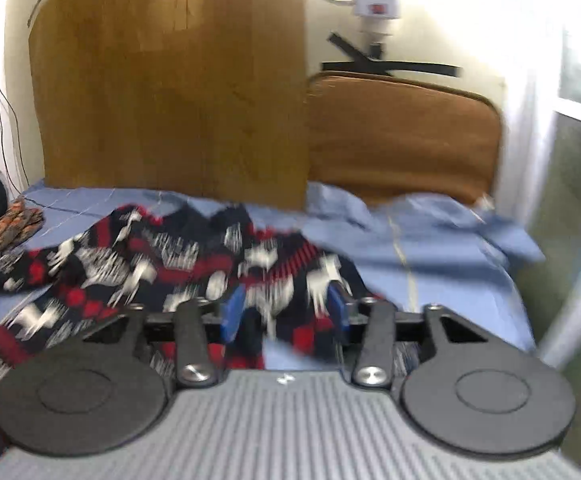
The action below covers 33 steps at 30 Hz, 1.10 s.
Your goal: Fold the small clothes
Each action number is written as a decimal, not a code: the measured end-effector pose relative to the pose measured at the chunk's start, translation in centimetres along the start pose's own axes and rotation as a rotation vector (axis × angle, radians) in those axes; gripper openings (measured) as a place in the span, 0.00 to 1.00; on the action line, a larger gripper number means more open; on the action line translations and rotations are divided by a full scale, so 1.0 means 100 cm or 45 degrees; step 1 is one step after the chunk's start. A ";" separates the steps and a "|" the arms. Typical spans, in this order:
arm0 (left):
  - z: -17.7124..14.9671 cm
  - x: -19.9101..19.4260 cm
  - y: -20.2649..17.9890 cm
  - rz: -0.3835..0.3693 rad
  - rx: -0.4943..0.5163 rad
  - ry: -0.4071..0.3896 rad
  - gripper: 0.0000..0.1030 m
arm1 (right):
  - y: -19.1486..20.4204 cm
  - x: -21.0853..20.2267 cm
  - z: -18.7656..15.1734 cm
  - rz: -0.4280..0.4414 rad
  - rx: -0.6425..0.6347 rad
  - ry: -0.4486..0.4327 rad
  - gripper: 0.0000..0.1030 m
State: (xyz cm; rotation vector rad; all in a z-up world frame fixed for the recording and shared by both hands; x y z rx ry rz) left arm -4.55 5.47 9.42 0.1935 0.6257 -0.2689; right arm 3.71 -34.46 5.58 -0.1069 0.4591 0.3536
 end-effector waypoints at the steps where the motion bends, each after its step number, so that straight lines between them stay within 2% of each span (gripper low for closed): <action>1: 0.014 0.018 0.005 0.019 -0.004 0.008 0.93 | -0.004 0.024 0.010 0.016 -0.005 0.012 0.54; 6: 0.067 0.112 0.026 0.074 -0.071 0.092 0.93 | -0.015 0.147 0.039 0.049 -0.007 0.185 0.56; 8: 0.079 0.144 0.030 0.084 -0.082 0.122 0.93 | -0.019 0.182 0.041 0.020 -0.009 0.245 0.57; 11: 0.083 0.175 0.036 0.058 -0.108 0.158 0.93 | -0.023 0.212 0.035 0.063 0.015 0.327 0.59; 12: 0.082 0.181 0.036 0.041 -0.117 0.167 0.93 | -0.021 0.215 0.032 0.072 -0.005 0.350 0.51; 13: 0.081 0.186 0.035 0.030 -0.122 0.175 0.93 | -0.014 0.212 0.031 0.051 -0.069 0.342 0.16; 14: 0.081 0.191 0.033 0.024 -0.121 0.183 0.93 | -0.009 0.206 0.030 0.043 -0.131 0.335 0.13; 16: 0.081 0.199 0.028 0.023 -0.099 0.181 0.93 | -0.005 0.185 0.041 0.024 -0.148 0.272 0.11; 19: 0.084 0.210 0.022 0.054 -0.070 0.170 0.93 | -0.008 0.163 0.063 -0.159 -0.261 0.094 0.11; 21: 0.083 0.218 0.020 0.078 -0.066 0.172 0.93 | -0.019 0.172 0.069 -0.326 -0.303 0.067 0.11; 22: 0.083 0.222 0.018 0.099 -0.056 0.176 0.93 | -0.026 0.184 0.066 -0.385 -0.313 0.098 0.11; 25: 0.075 0.241 0.011 0.173 0.000 0.242 0.93 | -0.045 0.221 0.041 -0.342 -0.188 0.282 0.16; 26: 0.071 0.248 0.009 0.199 0.026 0.267 0.93 | -0.044 0.223 0.034 -0.347 -0.191 0.270 0.19; 28: 0.067 0.254 0.008 0.231 0.058 0.261 0.97 | -0.043 0.215 0.031 -0.361 -0.173 0.213 0.46; 30: 0.067 0.254 0.010 0.226 0.065 0.260 0.95 | -0.050 0.197 0.036 -0.331 -0.067 0.187 0.46; 31: 0.067 0.253 0.012 0.205 0.052 0.267 0.92 | -0.054 0.185 0.039 -0.310 -0.021 0.166 0.46; 33: 0.068 0.249 0.013 0.134 0.035 0.280 0.68 | -0.067 0.155 0.042 -0.280 0.052 0.131 0.46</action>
Point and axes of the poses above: each gripper's, at about its wrist camera, not at the fingertips, and x roughly the way its jaws point, y to its left, z to its top, the point moved 1 cm from there along x, roughly the way its jaws point, and after that the axes turned 1 degree about -x, right-handed, at the moved point
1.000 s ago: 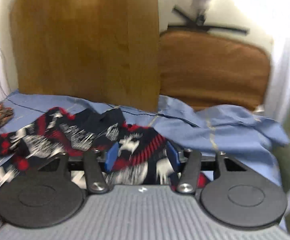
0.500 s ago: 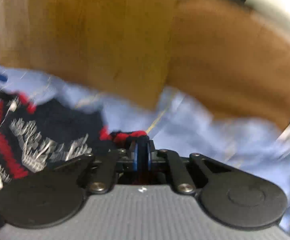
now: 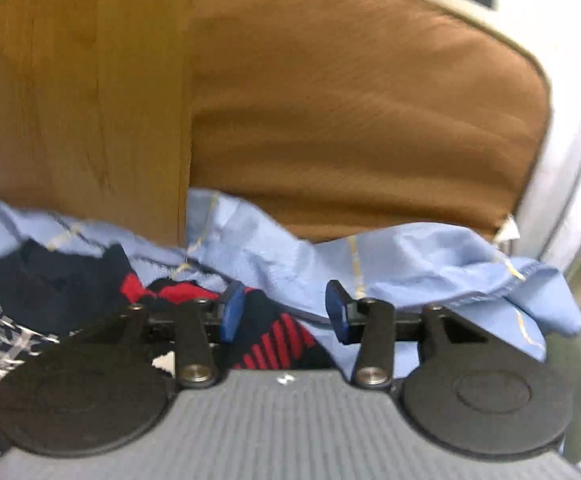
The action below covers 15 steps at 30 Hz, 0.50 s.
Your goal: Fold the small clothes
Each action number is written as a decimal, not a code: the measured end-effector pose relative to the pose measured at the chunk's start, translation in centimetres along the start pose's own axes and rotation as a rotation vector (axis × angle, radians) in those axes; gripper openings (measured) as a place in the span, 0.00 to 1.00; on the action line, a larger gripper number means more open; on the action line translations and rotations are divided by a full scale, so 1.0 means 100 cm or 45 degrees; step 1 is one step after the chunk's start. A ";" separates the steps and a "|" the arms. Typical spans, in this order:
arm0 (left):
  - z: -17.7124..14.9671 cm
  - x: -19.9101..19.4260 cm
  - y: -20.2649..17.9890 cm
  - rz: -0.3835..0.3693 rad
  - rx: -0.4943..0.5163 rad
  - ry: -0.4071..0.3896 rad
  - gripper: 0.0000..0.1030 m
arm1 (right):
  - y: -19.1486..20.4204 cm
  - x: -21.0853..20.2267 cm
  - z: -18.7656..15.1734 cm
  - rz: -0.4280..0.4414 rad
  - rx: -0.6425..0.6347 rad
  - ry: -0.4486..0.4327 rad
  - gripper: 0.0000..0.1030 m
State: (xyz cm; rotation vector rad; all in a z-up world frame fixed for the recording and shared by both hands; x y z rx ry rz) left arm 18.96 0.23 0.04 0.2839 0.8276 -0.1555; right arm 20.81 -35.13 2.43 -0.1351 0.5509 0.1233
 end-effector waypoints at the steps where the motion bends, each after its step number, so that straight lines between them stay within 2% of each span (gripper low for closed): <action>1: 0.000 -0.003 -0.002 -0.031 0.003 0.004 0.60 | -0.009 -0.013 -0.001 0.012 0.025 -0.008 0.46; 3: -0.001 -0.007 -0.008 -0.092 0.026 0.006 0.23 | -0.026 -0.036 -0.007 0.031 0.050 0.000 0.47; 4: -0.001 -0.009 -0.013 -0.105 0.049 0.004 0.15 | -0.033 -0.039 -0.002 0.036 0.051 0.019 0.47; 5: -0.002 -0.011 -0.020 -0.089 0.083 -0.003 0.10 | -0.039 -0.048 -0.009 0.033 0.044 0.042 0.48; 8: -0.003 -0.012 -0.034 -0.005 0.158 -0.029 0.09 | -0.044 -0.054 -0.034 0.005 -0.010 0.113 0.54; 10: -0.001 -0.010 -0.033 0.020 0.142 -0.028 0.09 | -0.046 -0.053 -0.051 -0.020 -0.043 0.161 0.63; 11: 0.000 -0.009 -0.032 0.031 0.125 -0.025 0.08 | -0.048 -0.052 -0.059 -0.030 -0.050 0.186 0.62; 12: 0.002 -0.006 -0.029 0.038 0.109 -0.022 0.07 | -0.050 -0.052 -0.067 -0.037 -0.051 0.214 0.57; 13: 0.005 -0.003 -0.030 0.051 0.098 -0.023 0.06 | -0.053 -0.054 -0.071 -0.018 -0.015 0.193 0.24; 14: 0.008 -0.002 -0.030 0.079 0.099 -0.032 0.06 | -0.055 -0.058 -0.072 0.041 0.030 0.202 0.14; 15: 0.011 -0.001 -0.030 0.108 0.103 -0.042 0.06 | -0.051 -0.062 -0.071 -0.007 0.027 0.197 0.12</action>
Point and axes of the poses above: each gripper's, at about its wrist camera, not at the fingertips, and x roughly the way its jaws point, y to its left, z to its top, the point moved 1 cm from there along x, roughly the way its jaws point, and after that the axes turned 1 degree about -x, right-handed, at the moved point
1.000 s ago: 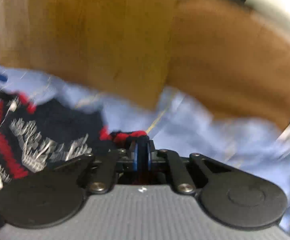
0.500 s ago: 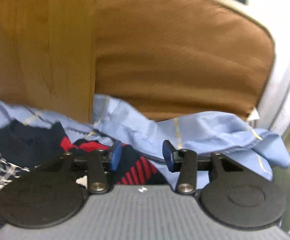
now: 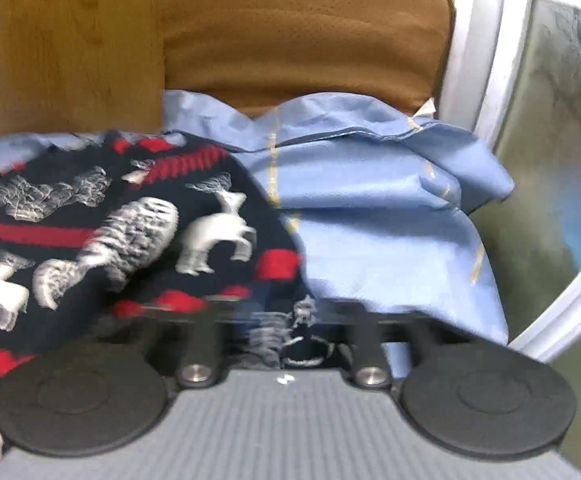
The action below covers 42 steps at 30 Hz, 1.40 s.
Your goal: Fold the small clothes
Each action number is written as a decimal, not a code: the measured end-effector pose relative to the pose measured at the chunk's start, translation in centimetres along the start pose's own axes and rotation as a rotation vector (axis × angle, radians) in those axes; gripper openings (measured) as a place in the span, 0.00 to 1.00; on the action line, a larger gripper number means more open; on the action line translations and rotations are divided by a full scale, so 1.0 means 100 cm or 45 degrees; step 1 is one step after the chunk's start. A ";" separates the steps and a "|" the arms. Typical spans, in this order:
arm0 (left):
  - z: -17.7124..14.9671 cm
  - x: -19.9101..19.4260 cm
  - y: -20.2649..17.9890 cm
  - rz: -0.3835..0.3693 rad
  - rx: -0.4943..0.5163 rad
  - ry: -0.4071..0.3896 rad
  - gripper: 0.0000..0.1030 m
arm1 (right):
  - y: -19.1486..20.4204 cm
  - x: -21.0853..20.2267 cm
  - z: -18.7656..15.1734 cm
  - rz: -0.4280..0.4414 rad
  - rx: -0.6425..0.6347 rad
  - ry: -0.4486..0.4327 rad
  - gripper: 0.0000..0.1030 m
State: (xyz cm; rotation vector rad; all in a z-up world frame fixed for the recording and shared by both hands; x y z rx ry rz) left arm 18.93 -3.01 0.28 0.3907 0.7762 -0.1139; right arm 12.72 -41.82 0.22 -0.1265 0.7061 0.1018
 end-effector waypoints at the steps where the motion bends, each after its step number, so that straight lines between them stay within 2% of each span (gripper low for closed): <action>1: 0.003 0.002 0.002 0.029 0.001 -0.009 0.01 | 0.008 -0.003 0.003 -0.077 -0.062 -0.020 0.12; 3: 0.010 0.006 0.005 0.190 0.013 -0.047 0.02 | 0.010 -0.006 0.005 -0.241 -0.118 -0.080 0.12; 4: 0.012 0.011 0.010 0.204 -0.011 -0.033 0.02 | 0.004 -0.004 0.006 -0.320 -0.108 -0.084 0.12; 5: 0.014 0.019 0.018 0.176 -0.071 0.013 0.02 | -0.002 0.001 0.006 -0.339 -0.069 -0.058 0.12; 7: 0.012 0.023 0.028 0.168 -0.155 0.047 0.02 | -0.004 0.012 0.004 -0.299 -0.029 0.028 0.16; 8: 0.011 0.019 0.033 0.154 -0.184 0.045 0.04 | 0.001 0.013 0.003 -0.330 -0.069 0.021 0.19; 10: 0.005 0.005 0.046 0.109 -0.256 0.040 0.06 | 0.011 0.000 0.005 -0.369 -0.101 -0.051 0.38; 11: 0.001 -0.004 0.055 0.084 -0.295 0.036 0.06 | 0.014 -0.010 0.006 -0.348 -0.086 -0.093 0.39; 15: -0.026 -0.068 0.085 -0.023 -0.395 -0.037 0.08 | 0.044 -0.054 0.014 -0.119 -0.063 -0.220 0.39; 18: -0.059 -0.136 0.107 -0.040 -0.414 -0.152 0.13 | 0.094 -0.081 0.016 0.082 -0.212 -0.294 0.41; 23: -0.129 -0.251 0.136 0.035 -0.436 -0.330 0.22 | 0.213 -0.124 0.000 0.445 -0.571 -0.387 0.43; 27: -0.181 -0.310 0.149 0.137 -0.453 -0.388 0.29 | 0.308 -0.153 -0.027 0.735 -0.894 -0.451 0.44; 30: -0.217 -0.334 0.155 0.197 -0.491 -0.384 0.34 | 0.373 -0.165 -0.050 0.808 -1.177 -0.534 0.50; 32: -0.236 -0.347 0.161 0.218 -0.517 -0.388 0.35 | 0.409 -0.164 -0.062 0.797 -1.344 -0.601 0.57; 34: -0.250 -0.356 0.165 0.224 -0.547 -0.401 0.38 | 0.440 -0.159 -0.069 0.776 -1.486 -0.647 0.72; 36: -0.263 -0.365 0.172 0.221 -0.574 -0.423 0.40 | 0.471 -0.149 -0.071 0.727 -1.619 -0.681 0.75; 38: -0.271 -0.369 0.177 0.226 -0.597 -0.437 0.41 | 0.493 -0.130 -0.074 0.674 -1.745 -0.674 0.72; 39: -0.274 -0.370 0.179 0.229 -0.606 -0.443 0.41 | 0.501 -0.121 -0.076 0.660 -1.782 -0.656 0.53; 40: -0.277 -0.371 0.182 0.231 -0.615 -0.449 0.41 | 0.504 -0.117 -0.074 0.691 -1.778 -0.645 0.15; 41: -0.279 -0.373 0.185 0.232 -0.624 -0.456 0.41 | 0.505 -0.116 -0.068 0.708 -1.739 -0.612 0.09; 42: -0.280 -0.374 0.186 0.231 -0.632 -0.465 0.41 | 0.506 -0.117 -0.058 0.698 -1.643 -0.614 0.09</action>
Point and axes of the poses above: each gripper's, at about its wrist camera, not at the fingertips, and x roughly the way its jaws point, y to its left, z to its top, the point moved 1 cm from there along x, roughly the way its jaws point, and after that the axes turned 1 degree about -x, right-handed, at the moved point
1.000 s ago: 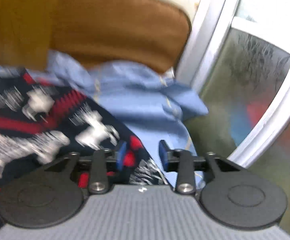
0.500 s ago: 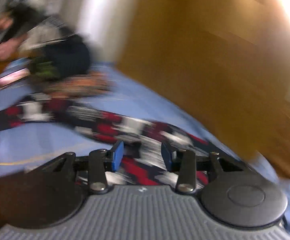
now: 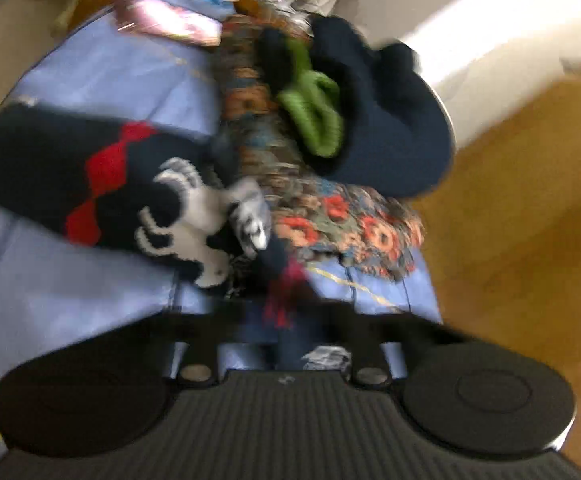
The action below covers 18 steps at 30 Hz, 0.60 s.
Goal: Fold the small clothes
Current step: 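Grasp a sweater sleeve with the right gripper while the left gripper grasps the hem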
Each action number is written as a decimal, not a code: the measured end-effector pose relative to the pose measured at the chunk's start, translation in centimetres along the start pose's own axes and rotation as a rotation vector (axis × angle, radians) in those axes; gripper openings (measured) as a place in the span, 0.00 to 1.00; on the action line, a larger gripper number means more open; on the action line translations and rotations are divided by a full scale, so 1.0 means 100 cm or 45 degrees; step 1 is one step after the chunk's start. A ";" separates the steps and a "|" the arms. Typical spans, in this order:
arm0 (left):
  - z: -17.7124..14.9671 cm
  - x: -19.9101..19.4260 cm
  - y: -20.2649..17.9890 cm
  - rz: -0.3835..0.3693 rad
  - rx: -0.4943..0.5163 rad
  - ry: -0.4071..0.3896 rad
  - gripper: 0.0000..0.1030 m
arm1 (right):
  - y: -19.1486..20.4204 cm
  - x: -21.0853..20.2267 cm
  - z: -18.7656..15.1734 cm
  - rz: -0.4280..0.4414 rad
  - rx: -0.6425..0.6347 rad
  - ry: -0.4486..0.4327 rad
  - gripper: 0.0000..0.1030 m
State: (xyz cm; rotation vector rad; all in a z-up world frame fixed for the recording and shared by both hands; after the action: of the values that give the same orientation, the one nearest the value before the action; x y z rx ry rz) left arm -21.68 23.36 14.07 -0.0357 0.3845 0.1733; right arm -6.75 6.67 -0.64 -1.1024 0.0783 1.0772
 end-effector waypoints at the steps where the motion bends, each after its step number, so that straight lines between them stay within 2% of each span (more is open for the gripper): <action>1: 0.002 -0.001 0.002 -0.010 -0.009 -0.011 0.41 | -0.014 -0.008 -0.001 -0.045 0.093 -0.061 0.09; 4: 0.005 0.003 0.000 -0.059 -0.030 -0.040 0.41 | -0.085 -0.047 -0.009 -0.197 0.469 -0.207 0.09; 6: 0.010 0.015 -0.009 -0.112 -0.047 -0.054 0.41 | -0.143 -0.073 -0.030 -0.329 0.742 -0.275 0.09; 8: 0.017 0.034 -0.026 -0.188 -0.060 -0.057 0.42 | -0.200 -0.099 -0.067 -0.481 1.022 -0.318 0.09; 11: 0.025 0.072 -0.061 -0.299 -0.063 -0.026 0.46 | -0.255 -0.142 -0.153 -0.672 1.460 -0.335 0.10; 14: 0.029 0.125 -0.104 -0.423 -0.052 0.065 0.48 | -0.257 -0.168 -0.253 -0.730 1.854 -0.247 0.14; 16: 0.030 0.165 -0.134 -0.484 -0.043 0.152 0.49 | -0.237 -0.171 -0.309 -0.726 2.046 -0.102 0.20; 17: 0.031 0.190 -0.150 -0.516 -0.048 0.214 0.50 | -0.225 -0.168 -0.328 -0.718 2.108 -0.025 0.23; 18: 0.031 0.210 -0.162 -0.543 -0.054 0.268 0.50 | -0.211 -0.166 -0.344 -0.700 2.152 0.040 0.30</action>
State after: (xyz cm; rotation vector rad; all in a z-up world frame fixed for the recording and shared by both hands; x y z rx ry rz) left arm 1.43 10.96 9.08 -0.1769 0.5733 -0.2457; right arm 14.96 -30.68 5.36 0.4085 0.5558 0.2081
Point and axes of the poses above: each gripper's, at about its wrist camera, not at the fingertips, and x roughly the way its jaws point, y to its left, z to its top, the point moved 1 cm from there along x, roughly the way its jaws point, and after that the axes turned 1 degree about -x, right-handed, at the moved point
